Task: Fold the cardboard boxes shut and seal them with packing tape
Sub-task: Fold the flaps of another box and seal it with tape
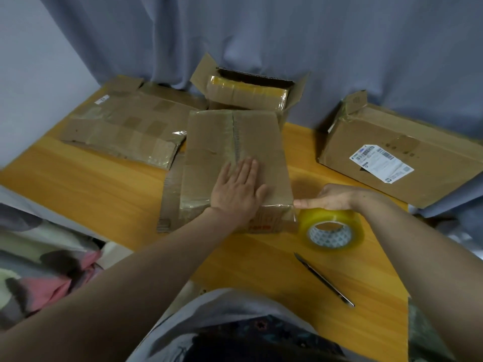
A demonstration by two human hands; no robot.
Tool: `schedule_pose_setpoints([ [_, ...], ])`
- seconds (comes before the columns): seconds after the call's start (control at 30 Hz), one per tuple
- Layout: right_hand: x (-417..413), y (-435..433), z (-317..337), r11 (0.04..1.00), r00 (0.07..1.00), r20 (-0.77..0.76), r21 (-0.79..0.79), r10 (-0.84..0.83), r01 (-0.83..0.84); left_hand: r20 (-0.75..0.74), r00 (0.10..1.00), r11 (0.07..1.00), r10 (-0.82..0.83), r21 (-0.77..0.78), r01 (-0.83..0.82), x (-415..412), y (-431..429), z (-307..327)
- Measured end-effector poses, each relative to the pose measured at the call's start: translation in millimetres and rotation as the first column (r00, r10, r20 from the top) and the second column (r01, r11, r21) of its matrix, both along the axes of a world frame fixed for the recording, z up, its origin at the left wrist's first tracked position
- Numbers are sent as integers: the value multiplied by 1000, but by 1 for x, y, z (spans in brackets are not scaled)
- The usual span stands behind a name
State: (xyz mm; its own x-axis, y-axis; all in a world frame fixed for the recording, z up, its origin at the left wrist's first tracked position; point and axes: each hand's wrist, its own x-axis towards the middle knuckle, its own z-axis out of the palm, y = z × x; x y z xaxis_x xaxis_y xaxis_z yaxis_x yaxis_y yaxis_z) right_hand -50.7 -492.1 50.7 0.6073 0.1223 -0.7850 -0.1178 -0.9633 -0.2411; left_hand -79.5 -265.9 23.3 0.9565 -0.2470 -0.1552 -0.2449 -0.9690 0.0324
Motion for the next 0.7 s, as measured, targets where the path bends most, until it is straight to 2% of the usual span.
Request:
schedule_pose_setpoints([
  [0.1,3,7,-4,1000,999,-17,-10,29,-29,47,996,995,79,56,-82,-4,28,-2],
  [0.17,4,9,-4,999,999,-24,-14,36,-36,61,974,971,220,80,-225,-8,55,-7],
  [0.23,5,11,-2,999,998,-36,-12,44,-45,-12,917,917,399,-15,-399,-14,76,-8],
  [0.3,8,14,-2,998,997,-53,-14,53,-53,-145,867,843,476,-206,-497,-21,83,-5],
  [0.4,8,15,-6,1000,999,-45,11,25,-25,-150,875,812,461,-328,-484,-21,82,1],
  [0.53,-4,12,-16,965,987,-39,205,-159,163,-166,883,810,439,-353,-469,-17,86,-1],
  [0.63,-13,-7,-25,869,935,-129,345,-331,355,-217,879,813,425,-335,-476,-16,88,-1],
  [0.7,-13,-14,-29,844,918,-111,365,-381,394,-198,880,841,432,-264,-472,-16,87,-2],
])
